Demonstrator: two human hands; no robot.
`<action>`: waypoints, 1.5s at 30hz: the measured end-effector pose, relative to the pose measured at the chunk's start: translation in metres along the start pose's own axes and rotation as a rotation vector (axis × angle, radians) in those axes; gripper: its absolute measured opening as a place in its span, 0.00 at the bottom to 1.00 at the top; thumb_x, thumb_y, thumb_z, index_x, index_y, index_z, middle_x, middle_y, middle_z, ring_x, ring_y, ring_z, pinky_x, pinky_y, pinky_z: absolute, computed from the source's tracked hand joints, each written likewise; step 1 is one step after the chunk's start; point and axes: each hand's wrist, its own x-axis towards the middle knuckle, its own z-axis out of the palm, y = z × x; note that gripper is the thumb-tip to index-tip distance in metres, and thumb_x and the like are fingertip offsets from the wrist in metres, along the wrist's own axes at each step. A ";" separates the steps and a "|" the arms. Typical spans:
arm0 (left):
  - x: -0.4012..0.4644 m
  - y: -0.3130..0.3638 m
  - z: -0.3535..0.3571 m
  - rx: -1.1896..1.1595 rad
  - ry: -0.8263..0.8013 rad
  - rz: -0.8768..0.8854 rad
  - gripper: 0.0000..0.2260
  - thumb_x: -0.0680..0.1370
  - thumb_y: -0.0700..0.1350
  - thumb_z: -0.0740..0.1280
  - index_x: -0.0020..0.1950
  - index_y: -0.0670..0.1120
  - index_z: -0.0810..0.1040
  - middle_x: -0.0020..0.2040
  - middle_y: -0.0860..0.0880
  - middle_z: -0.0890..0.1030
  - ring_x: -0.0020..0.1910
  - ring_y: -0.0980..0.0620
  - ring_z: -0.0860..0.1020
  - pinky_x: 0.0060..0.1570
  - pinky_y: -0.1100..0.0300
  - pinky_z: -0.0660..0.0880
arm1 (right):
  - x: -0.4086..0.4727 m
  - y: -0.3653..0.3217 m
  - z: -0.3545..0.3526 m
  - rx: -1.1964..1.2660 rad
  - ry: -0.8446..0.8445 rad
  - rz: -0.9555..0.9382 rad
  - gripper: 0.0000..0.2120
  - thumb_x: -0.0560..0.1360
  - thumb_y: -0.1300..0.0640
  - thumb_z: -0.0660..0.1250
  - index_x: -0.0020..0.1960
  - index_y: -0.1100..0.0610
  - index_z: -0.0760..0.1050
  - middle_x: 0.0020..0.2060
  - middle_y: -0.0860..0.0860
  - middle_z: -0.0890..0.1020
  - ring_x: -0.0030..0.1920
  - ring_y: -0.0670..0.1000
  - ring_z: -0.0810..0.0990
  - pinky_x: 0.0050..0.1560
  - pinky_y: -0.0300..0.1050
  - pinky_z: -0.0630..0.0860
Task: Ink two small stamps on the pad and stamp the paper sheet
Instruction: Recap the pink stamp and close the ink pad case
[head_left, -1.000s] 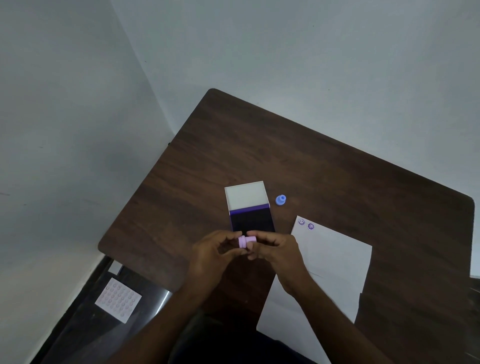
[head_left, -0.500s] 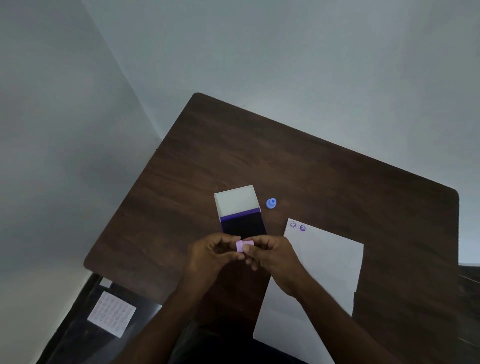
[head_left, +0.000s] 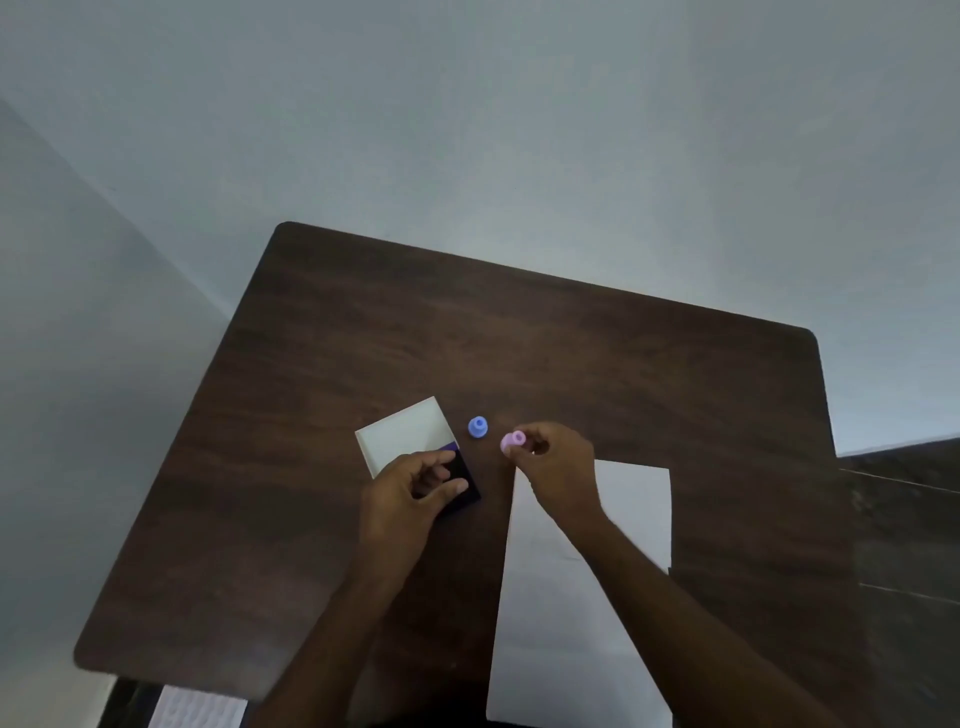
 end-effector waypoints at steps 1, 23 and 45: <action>0.003 0.000 0.000 0.004 0.000 -0.005 0.14 0.71 0.46 0.75 0.56 0.51 0.81 0.45 0.56 0.83 0.44 0.57 0.81 0.48 0.62 0.80 | 0.008 -0.001 0.001 -0.078 0.011 -0.009 0.12 0.76 0.50 0.65 0.51 0.56 0.82 0.44 0.51 0.85 0.44 0.46 0.80 0.50 0.39 0.76; 0.014 -0.020 -0.013 -0.049 0.091 -0.146 0.03 0.74 0.49 0.71 0.46 0.52 0.83 0.45 0.56 0.84 0.46 0.58 0.80 0.45 0.62 0.78 | 0.015 -0.007 0.006 -0.197 -0.026 -0.144 0.15 0.74 0.51 0.69 0.57 0.57 0.77 0.54 0.53 0.81 0.53 0.50 0.78 0.56 0.42 0.74; 0.035 -0.035 -0.039 -0.342 0.282 -0.344 0.16 0.76 0.39 0.64 0.63 0.49 0.77 0.57 0.51 0.81 0.56 0.52 0.79 0.53 0.52 0.80 | 0.019 -0.086 0.070 -0.324 -0.320 -0.020 0.23 0.72 0.62 0.67 0.66 0.60 0.69 0.62 0.56 0.76 0.60 0.55 0.76 0.58 0.45 0.73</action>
